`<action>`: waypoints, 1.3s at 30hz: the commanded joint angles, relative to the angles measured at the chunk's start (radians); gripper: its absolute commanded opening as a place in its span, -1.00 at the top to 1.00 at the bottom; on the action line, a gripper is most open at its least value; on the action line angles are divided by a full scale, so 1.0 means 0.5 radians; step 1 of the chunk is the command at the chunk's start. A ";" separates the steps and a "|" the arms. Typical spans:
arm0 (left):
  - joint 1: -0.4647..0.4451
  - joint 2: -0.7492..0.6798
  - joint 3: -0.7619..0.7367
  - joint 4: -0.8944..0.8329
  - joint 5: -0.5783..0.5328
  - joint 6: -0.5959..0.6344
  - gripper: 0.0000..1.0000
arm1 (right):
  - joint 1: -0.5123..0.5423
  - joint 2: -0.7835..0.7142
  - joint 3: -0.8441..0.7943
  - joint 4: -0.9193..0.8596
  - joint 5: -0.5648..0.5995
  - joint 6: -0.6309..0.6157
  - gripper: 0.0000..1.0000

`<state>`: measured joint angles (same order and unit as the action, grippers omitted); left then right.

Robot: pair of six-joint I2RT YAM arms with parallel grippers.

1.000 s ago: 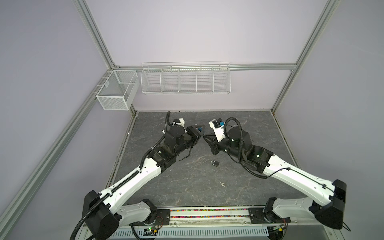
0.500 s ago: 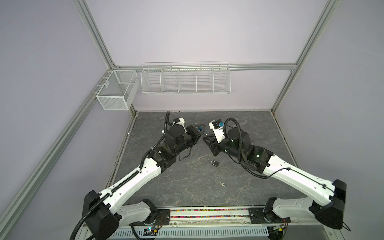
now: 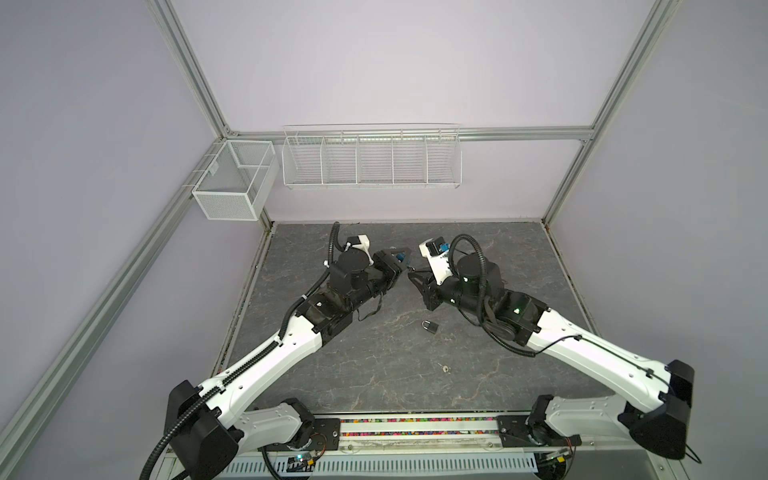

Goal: Unlock with the key

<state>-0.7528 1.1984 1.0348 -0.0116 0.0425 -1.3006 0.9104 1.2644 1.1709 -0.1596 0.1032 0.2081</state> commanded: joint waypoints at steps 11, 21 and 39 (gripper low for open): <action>-0.013 -0.031 0.038 0.095 0.053 0.026 0.77 | -0.032 -0.041 0.020 0.099 -0.049 -0.063 0.83; -0.075 0.005 0.076 0.116 0.073 0.042 0.82 | -0.029 0.014 0.071 0.118 -0.059 -0.126 0.87; -0.161 0.113 0.196 0.111 0.142 0.155 0.85 | -0.012 0.093 0.207 0.066 0.006 -0.066 0.86</action>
<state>-0.7799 1.2266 1.0798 0.0177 -0.0017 -1.2514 0.8864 1.2854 1.2469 -0.2123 0.1043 0.1936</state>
